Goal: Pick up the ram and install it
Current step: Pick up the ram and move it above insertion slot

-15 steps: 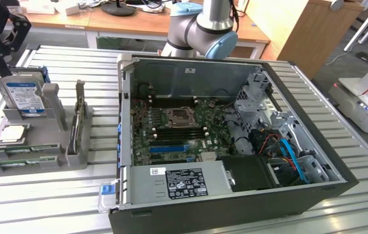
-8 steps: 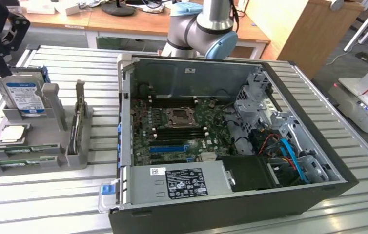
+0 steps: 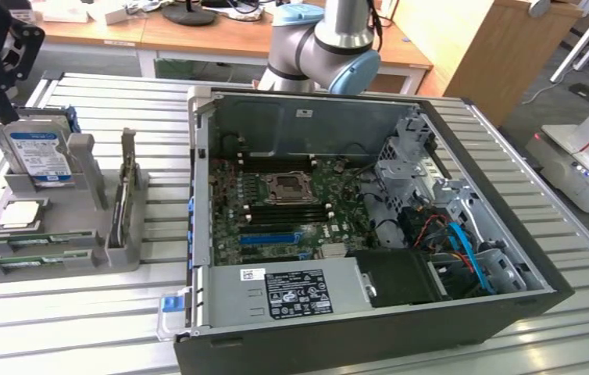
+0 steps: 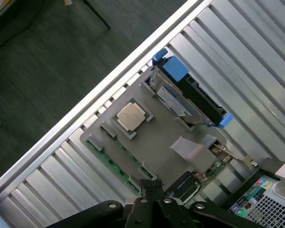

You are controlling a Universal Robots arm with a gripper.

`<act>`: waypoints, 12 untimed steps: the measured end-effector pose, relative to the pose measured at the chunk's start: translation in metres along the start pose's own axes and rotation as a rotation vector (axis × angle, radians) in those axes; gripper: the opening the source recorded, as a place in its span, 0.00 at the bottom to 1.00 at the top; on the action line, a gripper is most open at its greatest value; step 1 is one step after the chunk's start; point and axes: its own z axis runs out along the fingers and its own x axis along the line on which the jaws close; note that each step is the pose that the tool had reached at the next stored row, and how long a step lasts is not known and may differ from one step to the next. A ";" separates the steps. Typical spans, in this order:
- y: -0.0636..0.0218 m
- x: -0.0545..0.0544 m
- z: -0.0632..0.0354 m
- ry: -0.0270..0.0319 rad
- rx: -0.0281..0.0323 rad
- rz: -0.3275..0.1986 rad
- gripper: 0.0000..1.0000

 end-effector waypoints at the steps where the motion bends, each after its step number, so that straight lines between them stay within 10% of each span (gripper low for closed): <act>1: 0.0000 0.000 0.0000 0.0009 0.0000 -0.018 0.11; 12: 0.0000 0.000 0.0003 0.0099 0.0002 -0.218 0.11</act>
